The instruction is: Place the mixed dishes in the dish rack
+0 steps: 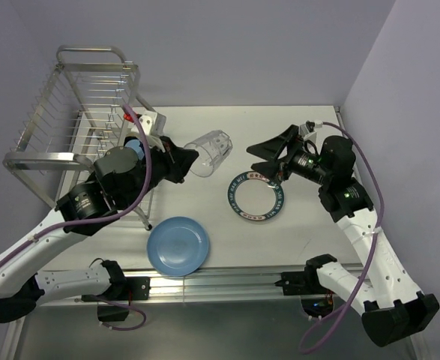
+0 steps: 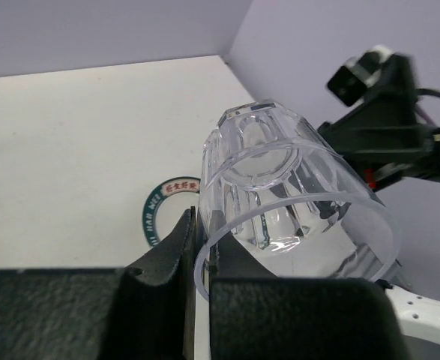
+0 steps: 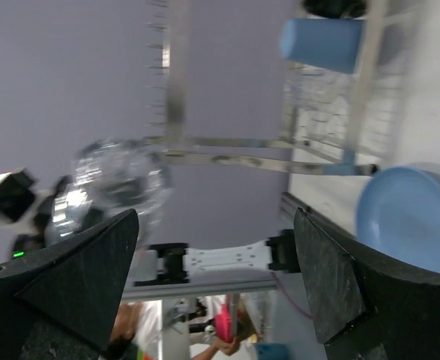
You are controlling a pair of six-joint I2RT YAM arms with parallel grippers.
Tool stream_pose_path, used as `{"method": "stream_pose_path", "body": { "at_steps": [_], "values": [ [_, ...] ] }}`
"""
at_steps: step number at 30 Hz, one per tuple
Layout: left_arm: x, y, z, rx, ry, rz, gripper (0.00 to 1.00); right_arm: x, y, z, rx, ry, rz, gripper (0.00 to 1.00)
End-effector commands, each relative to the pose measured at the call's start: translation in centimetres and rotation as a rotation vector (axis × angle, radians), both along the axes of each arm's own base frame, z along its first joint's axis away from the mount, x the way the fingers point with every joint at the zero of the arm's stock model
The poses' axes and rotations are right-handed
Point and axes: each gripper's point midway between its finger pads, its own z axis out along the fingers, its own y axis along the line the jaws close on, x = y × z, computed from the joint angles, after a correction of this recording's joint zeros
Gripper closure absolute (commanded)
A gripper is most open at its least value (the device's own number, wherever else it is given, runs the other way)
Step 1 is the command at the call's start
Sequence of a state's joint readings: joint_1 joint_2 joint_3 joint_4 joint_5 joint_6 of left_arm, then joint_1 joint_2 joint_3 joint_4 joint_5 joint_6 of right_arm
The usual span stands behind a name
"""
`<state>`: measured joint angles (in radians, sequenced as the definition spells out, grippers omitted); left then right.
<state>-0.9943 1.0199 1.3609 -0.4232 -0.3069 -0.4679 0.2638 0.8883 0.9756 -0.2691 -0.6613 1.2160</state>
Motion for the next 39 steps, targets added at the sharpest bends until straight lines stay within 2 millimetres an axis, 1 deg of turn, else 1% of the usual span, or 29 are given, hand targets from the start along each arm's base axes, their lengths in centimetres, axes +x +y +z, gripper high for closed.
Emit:
{"method": "stream_pose_path", "body": {
  "at_steps": [1,3,5,6,7,9,11,12,14,15,20,22,23,25,26,30,31,32,33,35,36,37,38,39],
  "values": [
    [0.6,2.2,2.3,-0.103,-0.058,0.105,1.00,-1.3,1.3,7.4,0.211,-0.150,0.070,0.09],
    [0.7,3.1,2.8,-0.129,-0.081,0.137,1.00,-1.3,1.8,9.4,0.264,-0.186,0.066,0.09],
    [0.7,3.4,3.5,-0.141,-0.099,0.151,1.00,-1.2,2.4,10.2,0.273,-0.194,0.065,0.08],
    [0.8,3.5,3.6,-0.137,-0.104,0.157,1.00,-0.9,3.2,10.2,0.278,-0.180,0.080,0.08],
    [1.0,3.6,3.8,-0.136,-0.109,0.165,1.00,-1.0,3.7,11.0,0.290,-0.186,0.093,0.08],
    [1.0,3.8,4.5,-0.144,-0.128,0.170,1.00,-1.0,4.9,11.6,0.305,-0.180,0.114,0.08],
    [1.0,3.7,4.9,-0.151,-0.140,0.167,1.00,-1.0,5.6,12.0,0.318,-0.187,0.123,0.08],
    [1.0,3.8,5.2,-0.153,-0.146,0.169,1.00,-0.7,6.1,11.7,0.317,-0.171,0.128,0.08],
    [0.9,3.7,5.3,-0.154,-0.152,0.163,1.00,-1.1,7.0,12.2,0.334,-0.176,0.162,0.08],
    [1.0,3.6,5.2,-0.150,-0.151,0.160,1.00,-0.9,7.3,12.1,0.345,-0.164,0.167,0.08],
    [0.8,3.5,4.8,-0.156,-0.152,0.152,1.00,-0.7,8.8,13.2,0.372,-0.167,0.199,0.08],
    [0.8,3.6,4.7,-0.159,-0.152,0.151,1.00,-0.2,9.3,13.2,0.391,-0.141,0.206,0.08],
    [0.7,3.6,4.7,-0.158,-0.151,0.149,1.00,-0.3,9.6,13.7,0.411,-0.149,0.214,0.08],
    [0.6,3.7,4.7,-0.159,-0.152,0.149,1.00,0.0,10.2,13.6,0.431,-0.122,0.223,0.09],
    [0.6,3.8,4.6,-0.156,-0.150,0.151,1.00,-0.1,10.5,13.8,0.441,-0.120,0.234,0.10],
    [0.5,4.2,4.4,-0.154,-0.150,0.158,1.00,-0.6,12.3,13.9,0.456,-0.085,0.279,0.19],
    [0.5,4.2,4.2,-0.150,-0.146,0.158,1.00,-0.7,12.5,13.9,0.455,-0.081,0.284,0.22],
    [0.5,4.3,4.2,-0.151,-0.146,0.158,1.00,-0.7,12.8,13.6,0.450,-0.079,0.286,0.30],
    [0.4,4.4,4.0,-0.147,-0.143,0.158,1.00,-0.9,13.1,13.4,0.449,-0.072,0.288,0.35],
    [0.3,4.2,3.7,-0.142,-0.135,0.147,1.00,-0.9,13.2,13.3,0.454,-0.084,0.291,0.50],
    [0.2,4.1,3.3,-0.129,-0.127,0.139,1.00,-0.8,13.3,12.9,0.449,-0.079,0.288,0.78],
    [-0.1,3.9,3.1,-0.122,-0.119,0.119,1.00,-0.9,13.2,13.0,0.456,-0.093,0.291,0.97],
    [-0.1,3.8,3.0,-0.120,-0.103,0.115,0.91,-0.7,13.4,12.6,0.447,-0.092,0.292,1.00],
    [-0.2,3.8,1.9,-0.087,-0.072,0.115,0.61,-0.7,13.4,12.4,0.440,-0.098,0.293,1.00]
  ]
}}
